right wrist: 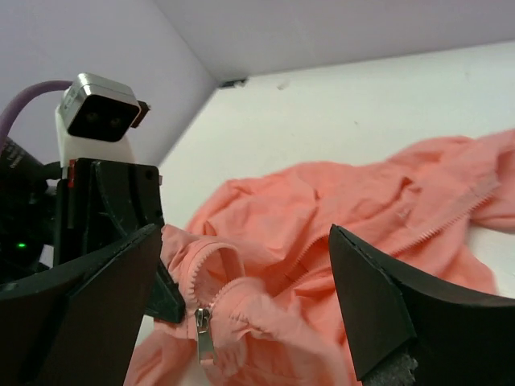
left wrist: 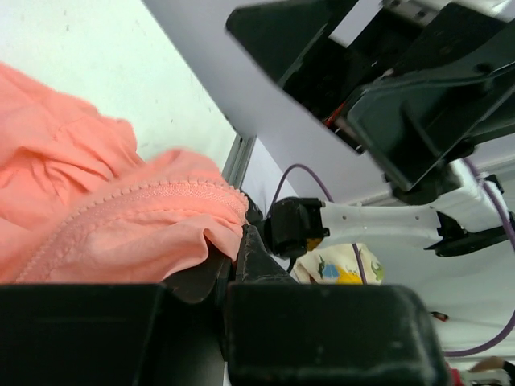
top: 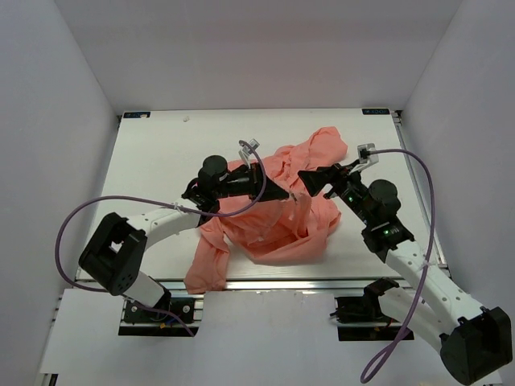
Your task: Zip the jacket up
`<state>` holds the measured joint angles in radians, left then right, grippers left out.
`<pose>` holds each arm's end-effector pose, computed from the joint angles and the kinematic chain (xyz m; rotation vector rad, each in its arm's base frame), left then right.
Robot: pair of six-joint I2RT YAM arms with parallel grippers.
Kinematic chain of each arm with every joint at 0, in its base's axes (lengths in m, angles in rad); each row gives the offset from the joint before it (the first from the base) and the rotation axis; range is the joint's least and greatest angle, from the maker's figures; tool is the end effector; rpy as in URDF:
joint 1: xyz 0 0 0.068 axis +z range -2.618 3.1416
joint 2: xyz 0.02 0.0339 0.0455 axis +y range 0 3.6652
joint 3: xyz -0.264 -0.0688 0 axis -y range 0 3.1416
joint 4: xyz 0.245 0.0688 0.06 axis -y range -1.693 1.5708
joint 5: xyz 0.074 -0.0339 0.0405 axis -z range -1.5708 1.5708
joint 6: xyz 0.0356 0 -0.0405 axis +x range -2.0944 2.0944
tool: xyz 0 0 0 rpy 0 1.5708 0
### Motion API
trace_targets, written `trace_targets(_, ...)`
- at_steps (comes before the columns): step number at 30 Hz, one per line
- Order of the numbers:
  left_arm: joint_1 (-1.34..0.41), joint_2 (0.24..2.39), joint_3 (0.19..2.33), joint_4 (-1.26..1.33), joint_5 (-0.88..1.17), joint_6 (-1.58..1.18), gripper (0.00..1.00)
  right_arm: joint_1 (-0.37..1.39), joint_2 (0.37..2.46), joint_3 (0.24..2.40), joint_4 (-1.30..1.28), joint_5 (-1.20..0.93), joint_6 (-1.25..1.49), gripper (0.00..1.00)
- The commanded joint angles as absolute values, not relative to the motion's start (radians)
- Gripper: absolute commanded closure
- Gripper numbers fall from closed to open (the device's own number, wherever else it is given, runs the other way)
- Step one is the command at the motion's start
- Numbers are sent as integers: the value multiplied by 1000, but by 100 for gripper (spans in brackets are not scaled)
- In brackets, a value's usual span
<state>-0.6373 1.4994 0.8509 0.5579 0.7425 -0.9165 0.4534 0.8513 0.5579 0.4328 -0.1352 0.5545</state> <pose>0.2529 -0.2172 0.2676 0.3968 1.9376 -1.7105 0.1832 0.0946 0.3138 -0.0407 1.4984 0.9186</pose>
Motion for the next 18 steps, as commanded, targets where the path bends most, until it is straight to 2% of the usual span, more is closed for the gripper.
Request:
trace_targets(1, -632, 1506, 879, 534, 795, -945, 100, 451, 862, 666, 229, -110, 454, 11)
trace_targets(10, -626, 1558, 884, 502, 778, -946, 100, 457, 812, 723, -148, -141, 347, 11)
trace_targets(13, -626, 1571, 887, 483, 772, -946, 100, 469, 773, 721, -266, -163, 318, 14)
trace_targets(18, -624, 1585, 894, 469, 773, -942, 100, 514, 719, 667, -319, -273, 282, 17)
